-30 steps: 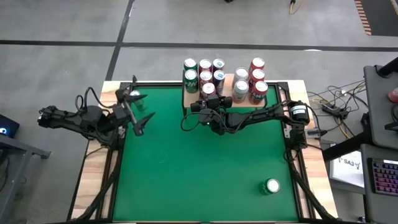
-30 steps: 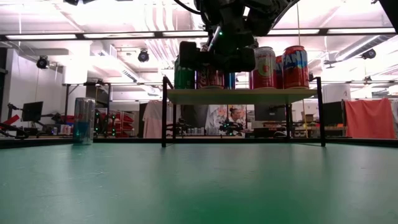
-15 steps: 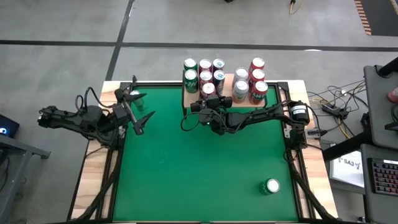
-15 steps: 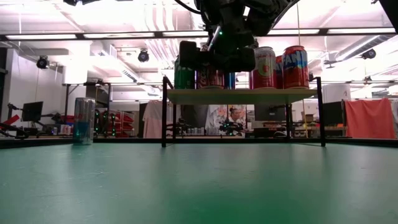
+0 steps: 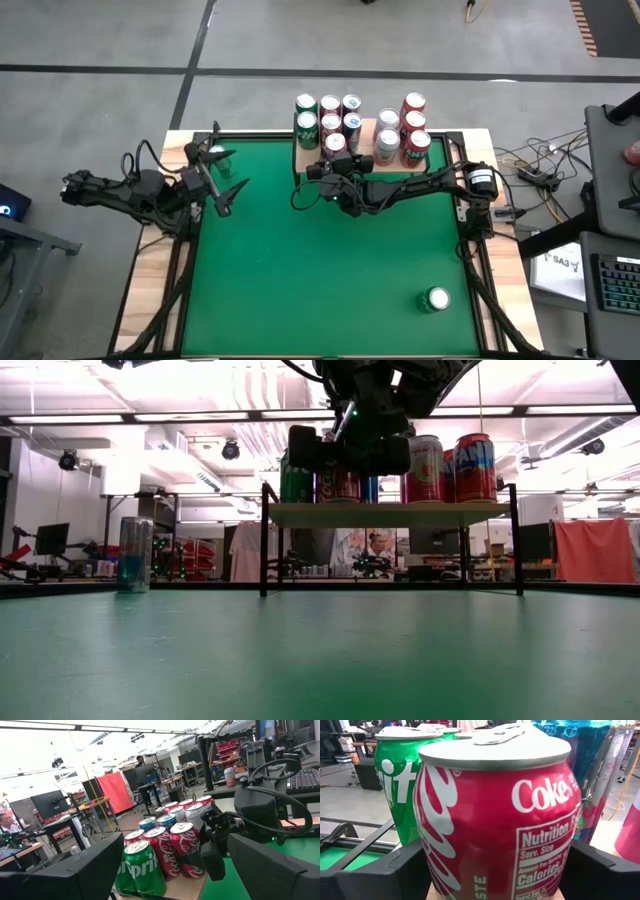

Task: Place canned beverage on shelf
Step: Put the red soda can aligned with the red soda can on the shelf

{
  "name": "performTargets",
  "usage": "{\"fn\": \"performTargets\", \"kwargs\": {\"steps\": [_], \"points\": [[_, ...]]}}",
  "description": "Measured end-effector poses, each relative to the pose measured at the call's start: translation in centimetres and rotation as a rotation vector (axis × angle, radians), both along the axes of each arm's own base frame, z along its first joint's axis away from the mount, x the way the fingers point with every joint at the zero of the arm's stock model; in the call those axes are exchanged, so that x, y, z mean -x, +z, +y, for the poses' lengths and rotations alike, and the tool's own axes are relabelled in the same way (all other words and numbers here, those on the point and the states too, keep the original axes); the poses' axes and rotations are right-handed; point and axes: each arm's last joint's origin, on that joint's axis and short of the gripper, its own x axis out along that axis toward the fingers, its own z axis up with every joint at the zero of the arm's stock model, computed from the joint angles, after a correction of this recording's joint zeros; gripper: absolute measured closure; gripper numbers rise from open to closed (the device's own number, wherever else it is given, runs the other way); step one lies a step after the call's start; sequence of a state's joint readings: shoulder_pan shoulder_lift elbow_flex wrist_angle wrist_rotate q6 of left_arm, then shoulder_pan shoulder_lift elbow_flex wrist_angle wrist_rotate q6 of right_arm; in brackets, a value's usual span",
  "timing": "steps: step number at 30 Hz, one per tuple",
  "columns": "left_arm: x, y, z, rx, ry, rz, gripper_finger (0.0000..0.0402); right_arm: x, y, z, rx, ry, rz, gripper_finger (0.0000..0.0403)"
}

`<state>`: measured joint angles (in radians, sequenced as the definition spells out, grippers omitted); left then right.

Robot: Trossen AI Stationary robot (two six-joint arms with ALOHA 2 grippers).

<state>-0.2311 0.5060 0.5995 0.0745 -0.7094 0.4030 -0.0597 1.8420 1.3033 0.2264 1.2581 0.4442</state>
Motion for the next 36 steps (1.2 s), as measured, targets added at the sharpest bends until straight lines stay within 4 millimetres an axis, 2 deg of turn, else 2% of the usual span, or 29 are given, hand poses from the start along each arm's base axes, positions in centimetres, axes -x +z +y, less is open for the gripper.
{"fn": "performTargets", "kwargs": {"steps": [36], "points": [[0.0, 0.0, 0.0, -0.003, 0.012, 0.004, 0.0061, 0.1, 1.3, 0.0, 0.02, 0.005, -0.017, 0.0076]]}}
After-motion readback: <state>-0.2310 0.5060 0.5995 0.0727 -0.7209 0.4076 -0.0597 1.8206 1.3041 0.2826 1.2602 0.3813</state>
